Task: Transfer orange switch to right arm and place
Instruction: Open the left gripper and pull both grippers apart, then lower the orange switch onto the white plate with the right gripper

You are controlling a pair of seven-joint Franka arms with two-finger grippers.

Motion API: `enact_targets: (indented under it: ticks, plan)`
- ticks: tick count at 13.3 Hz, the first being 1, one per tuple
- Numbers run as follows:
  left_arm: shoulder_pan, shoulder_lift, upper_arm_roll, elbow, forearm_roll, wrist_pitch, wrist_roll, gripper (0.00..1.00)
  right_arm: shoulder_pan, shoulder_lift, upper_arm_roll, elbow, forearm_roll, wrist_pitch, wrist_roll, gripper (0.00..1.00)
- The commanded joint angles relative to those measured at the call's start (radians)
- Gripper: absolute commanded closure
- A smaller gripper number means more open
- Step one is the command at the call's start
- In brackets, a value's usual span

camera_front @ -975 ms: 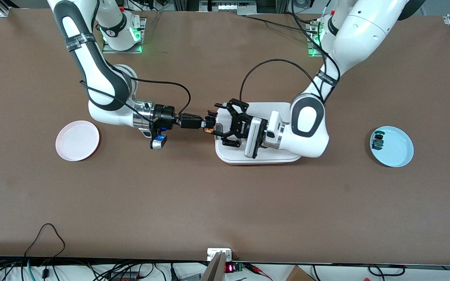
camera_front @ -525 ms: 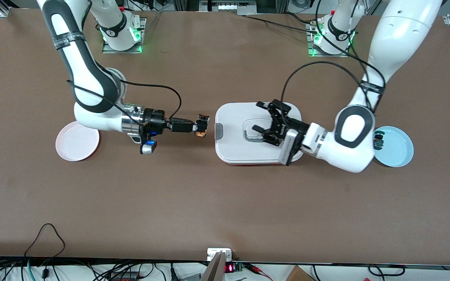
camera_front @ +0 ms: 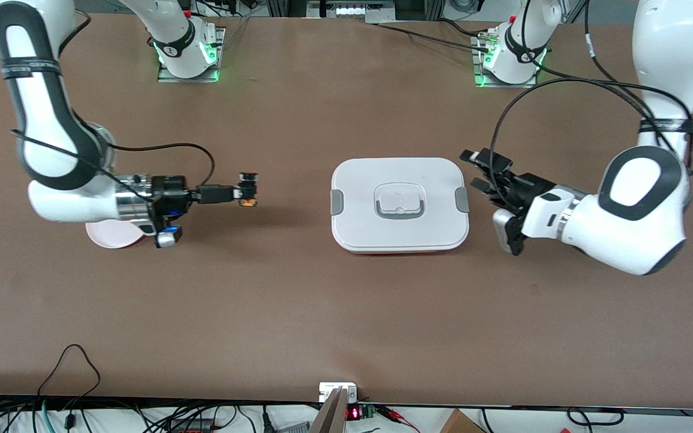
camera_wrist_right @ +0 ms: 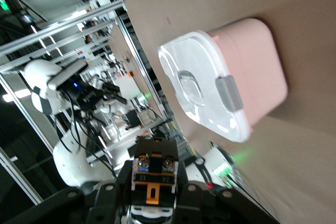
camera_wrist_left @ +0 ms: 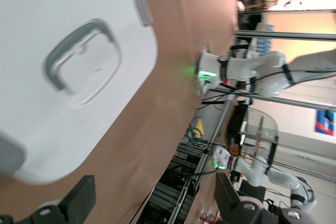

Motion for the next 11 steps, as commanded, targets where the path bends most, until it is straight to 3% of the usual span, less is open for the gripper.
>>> enact_targets:
  ticks: [1,7,11]
  plan:
    - [-0.01,0.001,-0.006,0.102,0.183,-0.045,-0.087,0.0,-0.065,0.01,0.013,0.108,-0.185,-0.111,0.054,1.0]
    - [-0.093,-0.08,-0.02,0.177,0.77,-0.064,-0.1,0.0,-0.082,-0.068,0.013,0.191,-0.804,-0.16,-0.036,1.0]
    - [-0.083,-0.11,0.015,0.194,0.834,-0.052,-0.115,0.0,-0.076,-0.125,0.015,0.171,-1.127,-0.061,-0.084,1.0]
